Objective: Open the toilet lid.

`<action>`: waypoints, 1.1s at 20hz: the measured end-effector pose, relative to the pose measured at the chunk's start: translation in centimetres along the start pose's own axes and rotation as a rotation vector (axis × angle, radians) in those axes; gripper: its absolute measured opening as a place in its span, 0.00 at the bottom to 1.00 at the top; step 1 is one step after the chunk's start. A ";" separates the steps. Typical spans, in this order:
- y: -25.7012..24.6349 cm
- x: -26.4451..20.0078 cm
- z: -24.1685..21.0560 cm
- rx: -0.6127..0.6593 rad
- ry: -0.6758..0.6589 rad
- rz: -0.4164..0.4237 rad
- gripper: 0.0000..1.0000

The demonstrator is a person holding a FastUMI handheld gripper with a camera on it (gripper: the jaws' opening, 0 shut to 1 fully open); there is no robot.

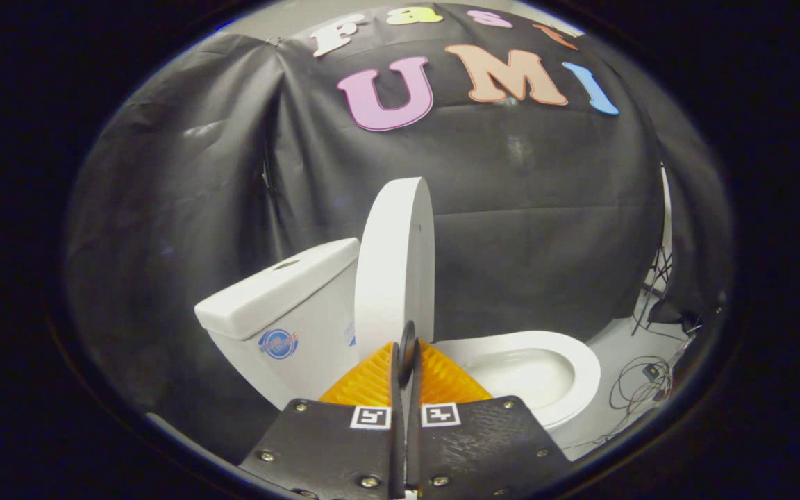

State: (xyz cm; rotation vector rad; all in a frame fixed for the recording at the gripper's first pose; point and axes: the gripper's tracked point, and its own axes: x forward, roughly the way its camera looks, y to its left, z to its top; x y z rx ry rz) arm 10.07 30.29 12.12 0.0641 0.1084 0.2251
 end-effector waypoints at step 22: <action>1.1 0.1 -0.7 -0.078 -0.013 0.077 0.02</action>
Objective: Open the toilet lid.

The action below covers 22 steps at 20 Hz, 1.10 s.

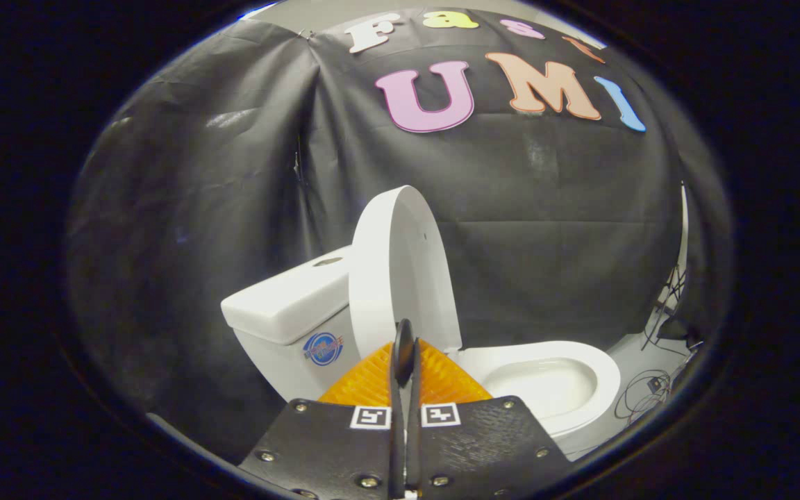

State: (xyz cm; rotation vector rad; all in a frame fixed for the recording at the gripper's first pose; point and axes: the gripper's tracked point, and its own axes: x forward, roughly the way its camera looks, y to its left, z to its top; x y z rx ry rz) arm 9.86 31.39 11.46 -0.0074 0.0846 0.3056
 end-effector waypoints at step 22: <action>2.0 -3.2 0.7 0.013 0.068 0.264 0.56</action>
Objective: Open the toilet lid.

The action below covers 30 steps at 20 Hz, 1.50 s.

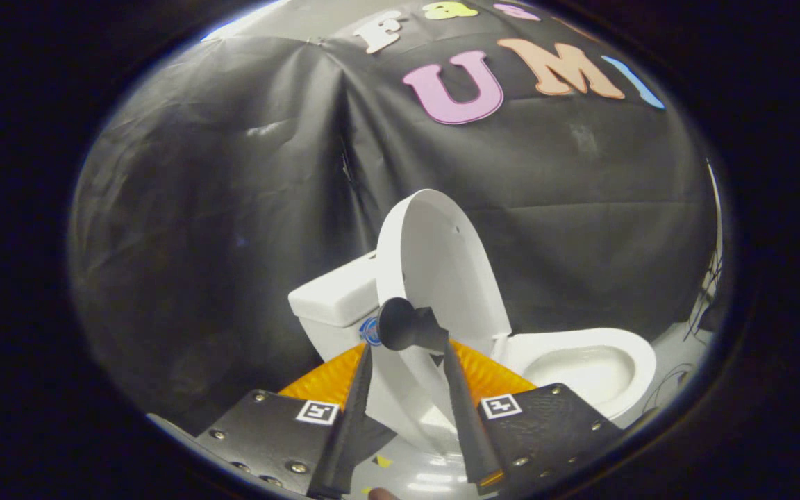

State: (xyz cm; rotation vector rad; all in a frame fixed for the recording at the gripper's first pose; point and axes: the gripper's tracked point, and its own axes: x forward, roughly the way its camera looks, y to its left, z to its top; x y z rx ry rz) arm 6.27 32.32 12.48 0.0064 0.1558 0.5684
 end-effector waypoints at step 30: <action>-15.2 -14.6 4.5 -0.094 -0.187 -0.204 0.85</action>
